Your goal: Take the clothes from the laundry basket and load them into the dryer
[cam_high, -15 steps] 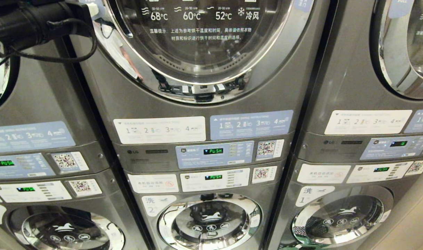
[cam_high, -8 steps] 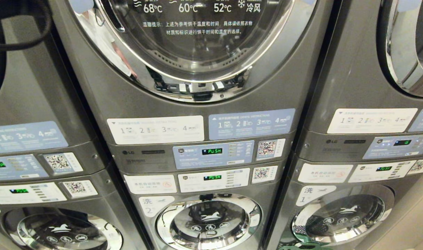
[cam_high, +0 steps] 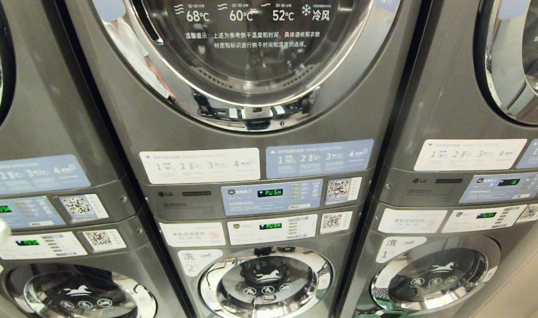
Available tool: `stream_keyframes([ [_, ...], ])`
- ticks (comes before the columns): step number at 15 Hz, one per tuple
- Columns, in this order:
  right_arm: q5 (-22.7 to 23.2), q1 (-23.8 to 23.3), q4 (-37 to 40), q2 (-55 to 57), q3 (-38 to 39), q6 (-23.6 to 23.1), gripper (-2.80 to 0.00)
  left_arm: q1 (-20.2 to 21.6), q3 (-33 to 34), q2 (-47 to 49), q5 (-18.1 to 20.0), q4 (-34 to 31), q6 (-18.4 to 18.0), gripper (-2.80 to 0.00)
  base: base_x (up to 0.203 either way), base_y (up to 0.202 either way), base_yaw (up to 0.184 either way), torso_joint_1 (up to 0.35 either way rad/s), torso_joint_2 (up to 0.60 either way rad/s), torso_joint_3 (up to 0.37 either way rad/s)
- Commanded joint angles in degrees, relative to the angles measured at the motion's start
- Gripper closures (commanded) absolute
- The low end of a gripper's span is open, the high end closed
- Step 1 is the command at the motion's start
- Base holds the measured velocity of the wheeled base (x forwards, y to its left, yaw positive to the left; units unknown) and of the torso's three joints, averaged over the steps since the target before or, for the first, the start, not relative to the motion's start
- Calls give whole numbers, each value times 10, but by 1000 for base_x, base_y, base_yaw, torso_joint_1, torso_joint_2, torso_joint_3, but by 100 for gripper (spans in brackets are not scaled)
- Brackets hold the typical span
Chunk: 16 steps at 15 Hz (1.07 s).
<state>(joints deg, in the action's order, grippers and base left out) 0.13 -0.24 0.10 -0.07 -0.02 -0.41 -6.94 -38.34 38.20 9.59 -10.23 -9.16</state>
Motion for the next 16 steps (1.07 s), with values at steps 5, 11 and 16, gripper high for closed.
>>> stream_keyframes([
  [5,0,0,0,1,0,0,0,0,346,-218,-47,42,23,0,0,0,0,0,0,0],
  [11,0,0,0,1,0,-1,0,60,370,-251,-87,64,40,0,0,0,0,0,0,0],
  [16,0,0,0,1,0,0,0,66,374,-385,-87,74,41,0,0,0,0,0,0,0],
])
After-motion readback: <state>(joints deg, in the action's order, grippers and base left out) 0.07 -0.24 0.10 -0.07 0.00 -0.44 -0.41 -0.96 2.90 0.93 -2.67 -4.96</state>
